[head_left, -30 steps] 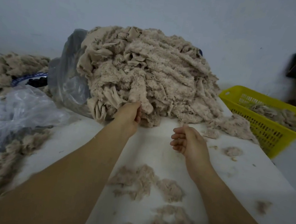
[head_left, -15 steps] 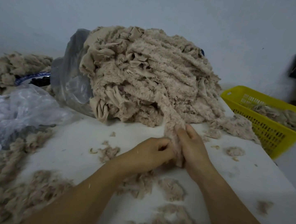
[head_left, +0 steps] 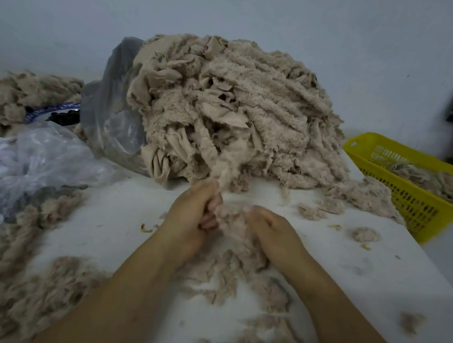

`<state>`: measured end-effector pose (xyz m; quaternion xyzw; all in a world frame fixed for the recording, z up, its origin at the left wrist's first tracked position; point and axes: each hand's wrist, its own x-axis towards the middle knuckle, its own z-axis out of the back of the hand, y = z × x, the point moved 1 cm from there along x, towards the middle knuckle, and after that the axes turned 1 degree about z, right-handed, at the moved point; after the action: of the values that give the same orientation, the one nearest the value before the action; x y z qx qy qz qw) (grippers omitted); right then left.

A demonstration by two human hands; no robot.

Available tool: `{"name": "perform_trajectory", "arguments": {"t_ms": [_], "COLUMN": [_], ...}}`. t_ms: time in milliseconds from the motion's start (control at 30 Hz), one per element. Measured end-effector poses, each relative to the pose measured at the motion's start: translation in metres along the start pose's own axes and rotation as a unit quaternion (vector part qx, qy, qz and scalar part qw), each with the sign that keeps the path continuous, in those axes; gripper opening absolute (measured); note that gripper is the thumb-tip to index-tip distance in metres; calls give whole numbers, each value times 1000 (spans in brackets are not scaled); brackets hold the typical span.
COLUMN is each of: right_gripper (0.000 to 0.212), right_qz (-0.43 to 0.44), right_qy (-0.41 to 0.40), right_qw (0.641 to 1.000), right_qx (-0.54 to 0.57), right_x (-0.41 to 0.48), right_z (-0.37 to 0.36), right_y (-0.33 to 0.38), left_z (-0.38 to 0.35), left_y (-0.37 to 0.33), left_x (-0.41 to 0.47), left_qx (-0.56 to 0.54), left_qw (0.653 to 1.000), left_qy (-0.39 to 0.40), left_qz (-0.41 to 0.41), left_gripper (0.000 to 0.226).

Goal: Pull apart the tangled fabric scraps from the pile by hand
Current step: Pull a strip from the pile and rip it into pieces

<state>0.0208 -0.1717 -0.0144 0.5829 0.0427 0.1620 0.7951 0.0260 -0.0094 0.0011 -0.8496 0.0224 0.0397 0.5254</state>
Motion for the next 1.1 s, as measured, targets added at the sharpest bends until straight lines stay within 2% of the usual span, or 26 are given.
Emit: {"name": "perform_trajectory", "arguments": {"t_ms": [67, 133, 200, 233, 333, 400, 500, 567, 633, 700, 800, 900, 1000, 1100], "right_gripper": [59, 47, 40, 42, 53, 51, 36, 22, 15, 18, 27, 33, 32, 26], "right_qz": [-3, -20, -46, -64, -128, -149, -162, -155, -149, -154, -146, -148, -118, -68], "right_qy": [-22, -13, -14, -40, -166, -220, -249, -243, -227, -196, -140, -129, -118, -91], "right_qw": [996, 988, 986, 985, 960, 939, 917, 893, 866, 880, 954, 976, 984, 993], "right_qx": [88, 155, 160, 156, 184, 218, 266, 345, 420, 405, 222, 91, 66, 41], "right_x": [3, 4, 4, 4, 8, 11, 16, 17, 17, 14, 11, 9, 7, 5], "right_z": [0, 1, 3, 5, 12, 16, 20, 21, 22, 21, 14, 6, 5, 1], "right_y": [0, 4, 5, 5, 2, 1, -2, -2, 0, 1, -1, -2, -1, 3], "left_z": [-9, -19, -27, -29, -27, -26, -25, -18, -12, -9, -1, 1, -4, -7], "left_y": [12, 24, 31, 31, 25, 23, 22, 19, 18, 15, 11, 4, 8, 18], "left_x": [-8, -13, -17, -19, -21, -22, -20, -17, -13, -11, -7, -8, -9, -8], "left_qx": [189, 330, 406, 421, 389, 350, 256, 204, 133, 39, -94, -148, -75, 98], "left_qw": [981, 940, 900, 891, 899, 916, 958, 974, 988, 997, 992, 982, 994, 995], "left_qy": [8, 63, 127, 140, 144, 137, 92, 53, 37, 51, 83, 117, 73, -5], "left_qz": [-34, -67, -92, -102, -141, -140, -96, -81, -64, -40, 3, 15, 26, -14], "left_gripper": [23, 20, 21, 26, 27, 30, 34, 42, 39, 10, 33, 29, 23, 26]}}
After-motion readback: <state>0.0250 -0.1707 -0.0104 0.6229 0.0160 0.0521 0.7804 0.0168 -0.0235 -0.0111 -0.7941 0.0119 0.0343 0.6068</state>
